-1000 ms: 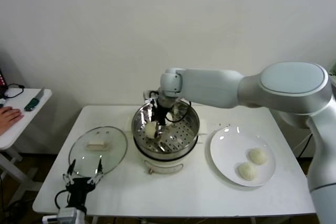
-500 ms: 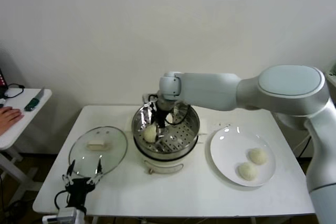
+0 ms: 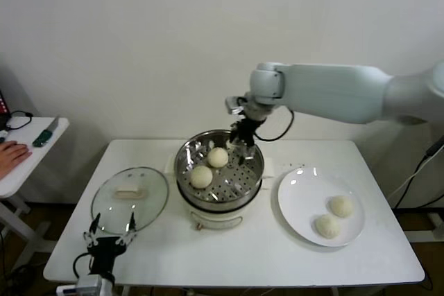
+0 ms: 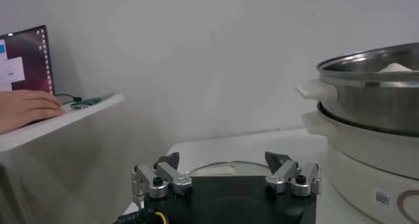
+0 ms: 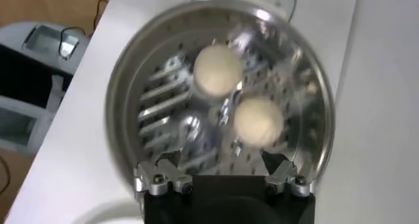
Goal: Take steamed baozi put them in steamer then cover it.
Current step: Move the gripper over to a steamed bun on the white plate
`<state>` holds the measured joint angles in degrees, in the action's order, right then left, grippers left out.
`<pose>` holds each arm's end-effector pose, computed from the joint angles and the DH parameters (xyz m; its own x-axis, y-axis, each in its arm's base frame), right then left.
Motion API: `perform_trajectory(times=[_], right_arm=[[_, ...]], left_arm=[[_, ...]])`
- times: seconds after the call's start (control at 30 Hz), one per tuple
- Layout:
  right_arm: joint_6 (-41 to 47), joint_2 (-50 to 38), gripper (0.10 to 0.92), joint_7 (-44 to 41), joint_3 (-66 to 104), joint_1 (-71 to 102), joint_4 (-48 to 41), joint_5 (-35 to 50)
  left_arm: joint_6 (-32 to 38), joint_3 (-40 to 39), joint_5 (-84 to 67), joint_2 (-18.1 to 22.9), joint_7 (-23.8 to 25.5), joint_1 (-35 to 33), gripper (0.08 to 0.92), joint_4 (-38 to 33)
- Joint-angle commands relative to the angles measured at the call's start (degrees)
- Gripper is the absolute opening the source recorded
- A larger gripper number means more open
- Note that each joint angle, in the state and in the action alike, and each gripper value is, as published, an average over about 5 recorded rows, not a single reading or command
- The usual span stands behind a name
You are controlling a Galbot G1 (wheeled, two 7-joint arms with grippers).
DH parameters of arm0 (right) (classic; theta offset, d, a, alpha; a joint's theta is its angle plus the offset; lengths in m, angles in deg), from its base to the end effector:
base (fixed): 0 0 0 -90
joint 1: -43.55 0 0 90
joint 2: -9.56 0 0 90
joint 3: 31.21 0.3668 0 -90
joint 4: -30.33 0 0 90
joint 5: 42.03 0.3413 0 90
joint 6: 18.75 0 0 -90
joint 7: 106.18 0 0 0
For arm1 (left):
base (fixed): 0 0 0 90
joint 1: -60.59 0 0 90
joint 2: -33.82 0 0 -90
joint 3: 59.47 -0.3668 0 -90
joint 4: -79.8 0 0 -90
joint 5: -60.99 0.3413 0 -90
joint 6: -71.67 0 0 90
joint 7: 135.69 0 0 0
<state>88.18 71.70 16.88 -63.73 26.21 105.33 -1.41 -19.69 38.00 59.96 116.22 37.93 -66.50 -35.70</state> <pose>0.5609 0.0331 -0.0105 -0.1054 -0.2350 0.9663 -0.9531 -0.2534 -0.1656 0.1154 0.0688 -0.3538 -0.9665 -0.1722 0.1901 -0.1364 0.9727 0.1879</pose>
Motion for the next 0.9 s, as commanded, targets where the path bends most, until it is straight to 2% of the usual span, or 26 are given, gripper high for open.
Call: perform_trajectory(times=[0.03, 0.2, 0.4, 0.57, 0.9], right_arm=[[-0.58, -18.20, 0.823, -1.95, 1.30, -0.84, 10.49, -10.75], [-0.62, -26.40, 0.823, -1.86, 1.96, 5.10, 13.26, -17.74], [-1.10, -32.40, 0.823, -1.94, 5.23, 14.98, 12.39, -25.29], [-1.73, -34.30, 0.823, -2.14, 9.46, 22.85, 10.43, -29.94], [-2.14, -33.50, 0.823, -2.63, 14.50, 31.54, 7.68, -32.78]], left_arm=[[-0.80, -0.21, 0.29, -0.02, 0.24, -0.19, 0.823, -0.13], [-1.01, -0.03, 1.19, 0.13, 0.77, -0.76, 0.823, -0.52], [-1.31, 0.23, 1.96, 0.80, 1.23, -1.40, 0.823, -1.26], [-1.45, 0.87, 2.08, 1.12, 1.15, -1.60, 0.823, -1.48], [-1.35, 1.74, 2.28, 1.78, 0.86, -2.18, 0.823, -1.45]])
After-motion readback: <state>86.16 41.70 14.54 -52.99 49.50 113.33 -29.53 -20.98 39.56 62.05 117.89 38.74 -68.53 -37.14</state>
